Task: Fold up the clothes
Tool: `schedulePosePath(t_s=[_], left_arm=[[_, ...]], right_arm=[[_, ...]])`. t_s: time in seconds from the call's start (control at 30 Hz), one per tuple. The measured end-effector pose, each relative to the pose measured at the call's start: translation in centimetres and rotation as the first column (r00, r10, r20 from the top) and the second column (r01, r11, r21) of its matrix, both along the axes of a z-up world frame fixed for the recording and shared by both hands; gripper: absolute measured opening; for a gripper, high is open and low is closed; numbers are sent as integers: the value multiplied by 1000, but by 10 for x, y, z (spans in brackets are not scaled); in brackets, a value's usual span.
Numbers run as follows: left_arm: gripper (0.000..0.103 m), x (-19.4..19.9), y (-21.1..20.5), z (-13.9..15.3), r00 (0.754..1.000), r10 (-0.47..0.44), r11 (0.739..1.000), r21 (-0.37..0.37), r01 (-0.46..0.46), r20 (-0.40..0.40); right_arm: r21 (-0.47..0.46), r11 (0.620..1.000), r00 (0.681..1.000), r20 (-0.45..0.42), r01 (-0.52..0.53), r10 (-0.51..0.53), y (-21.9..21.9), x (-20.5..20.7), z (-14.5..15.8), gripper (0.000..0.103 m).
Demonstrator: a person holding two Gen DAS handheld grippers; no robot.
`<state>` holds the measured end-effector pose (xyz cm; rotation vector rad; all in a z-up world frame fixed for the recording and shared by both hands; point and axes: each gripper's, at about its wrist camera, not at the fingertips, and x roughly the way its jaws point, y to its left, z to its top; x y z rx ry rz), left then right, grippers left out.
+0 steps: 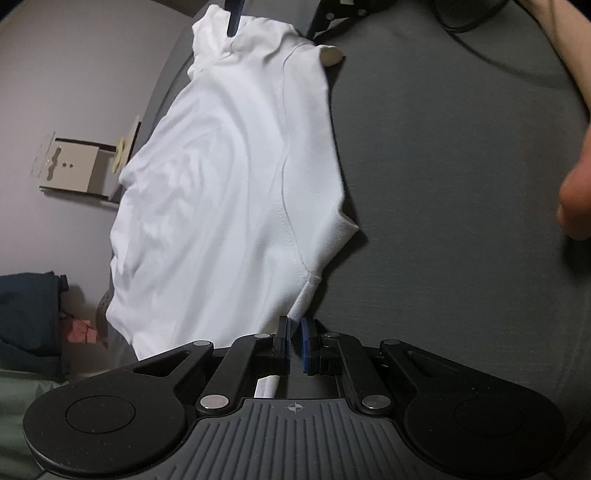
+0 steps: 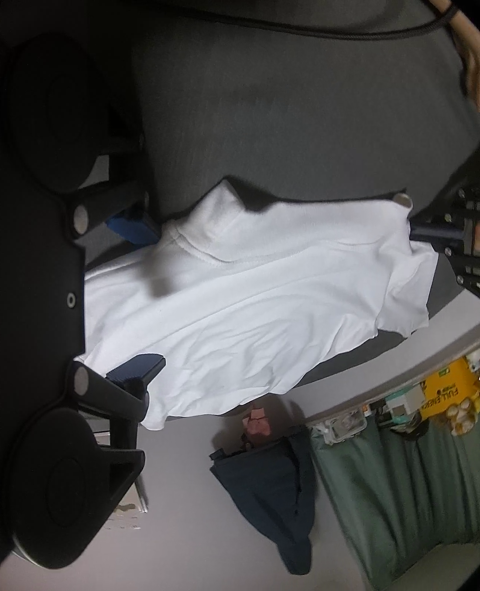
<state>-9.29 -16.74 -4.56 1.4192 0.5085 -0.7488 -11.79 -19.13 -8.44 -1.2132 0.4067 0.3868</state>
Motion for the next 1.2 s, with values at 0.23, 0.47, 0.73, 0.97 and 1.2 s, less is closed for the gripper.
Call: schedulePosePath(t_s=[0.23,0.47,0.73,0.97,1.2], left_arm=[[5,23,7,44,967,154,970,-158,-187,-202],[5,19,17,33,926,116,984,-82,-155,-358],[5,14,16,24,935,41,999,-1,-45,-353],[14,15,12,32,929,36,999,-4,-40,-369],[84,11,15,42,921,-1,997,-73,-30,-390]], right_arm=[[18,1000,1000,1,13,-13,-1,-1,1,65],[48,998,1000,-6,29,-28,-3,1,3,71],[62,997,999,-2,36,-36,-4,0,3,72],[71,997,999,-1,40,-40,-6,0,4,74],[81,996,999,-4,46,-46,-7,2,5,76]])
